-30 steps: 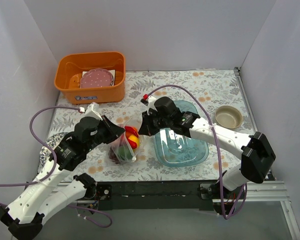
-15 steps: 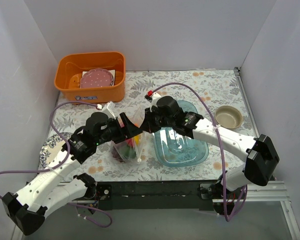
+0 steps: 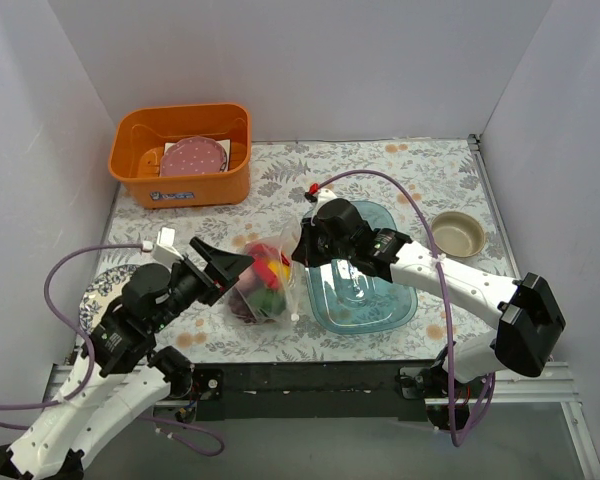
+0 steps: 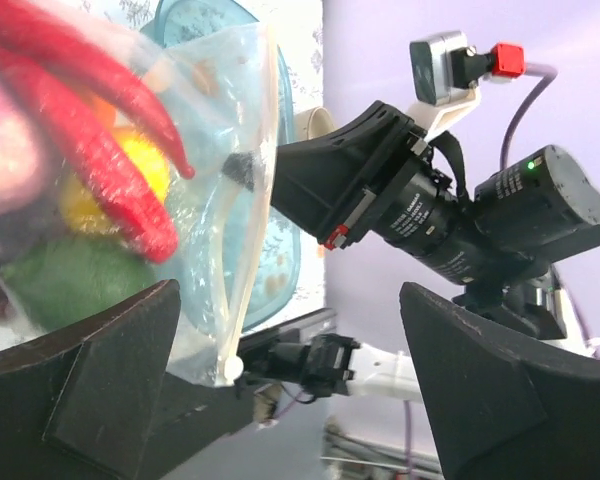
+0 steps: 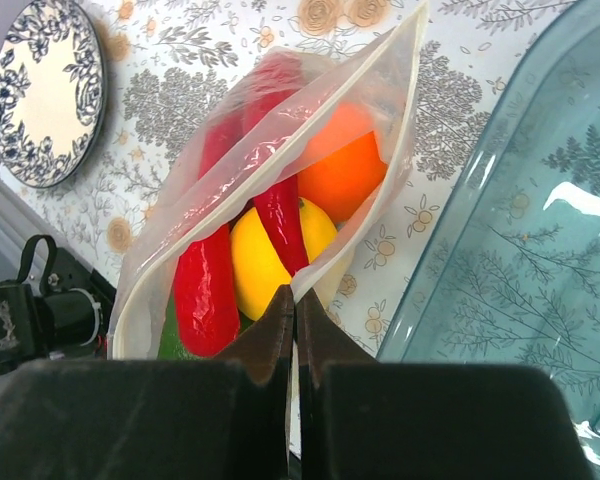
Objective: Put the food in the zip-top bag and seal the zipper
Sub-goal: Adjust the zipper food storage bag at the center of the board, then zip the zipper food storage bag at the center of the board.
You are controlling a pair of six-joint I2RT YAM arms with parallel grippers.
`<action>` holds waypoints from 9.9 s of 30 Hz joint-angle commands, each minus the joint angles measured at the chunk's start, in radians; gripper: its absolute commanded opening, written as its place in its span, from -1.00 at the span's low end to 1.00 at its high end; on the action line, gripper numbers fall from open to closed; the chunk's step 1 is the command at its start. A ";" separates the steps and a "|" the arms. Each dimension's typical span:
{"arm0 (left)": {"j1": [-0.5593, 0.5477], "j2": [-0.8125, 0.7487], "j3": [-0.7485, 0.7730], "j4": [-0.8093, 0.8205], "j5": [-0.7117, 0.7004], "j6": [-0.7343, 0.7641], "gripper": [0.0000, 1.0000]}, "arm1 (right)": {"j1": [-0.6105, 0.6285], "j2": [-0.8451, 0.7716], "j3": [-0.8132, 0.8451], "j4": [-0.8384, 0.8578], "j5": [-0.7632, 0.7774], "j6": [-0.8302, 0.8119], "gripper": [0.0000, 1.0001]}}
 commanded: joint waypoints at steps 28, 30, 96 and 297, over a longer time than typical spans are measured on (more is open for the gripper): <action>-0.006 0.053 -0.363 0.257 0.299 -0.298 0.60 | -0.051 -0.016 0.009 -0.003 0.130 0.093 -0.97; -0.011 0.104 -0.360 0.294 0.300 -0.285 0.57 | -0.054 -0.014 0.006 0.001 0.127 0.095 -0.97; -0.216 0.242 -0.312 0.334 -0.003 -0.347 0.47 | -0.182 -0.013 -0.051 0.055 -0.046 0.134 -0.97; -0.273 0.182 -0.569 0.718 -0.005 -0.476 -0.59 | 0.020 -0.262 -0.396 0.314 -0.100 0.400 -0.97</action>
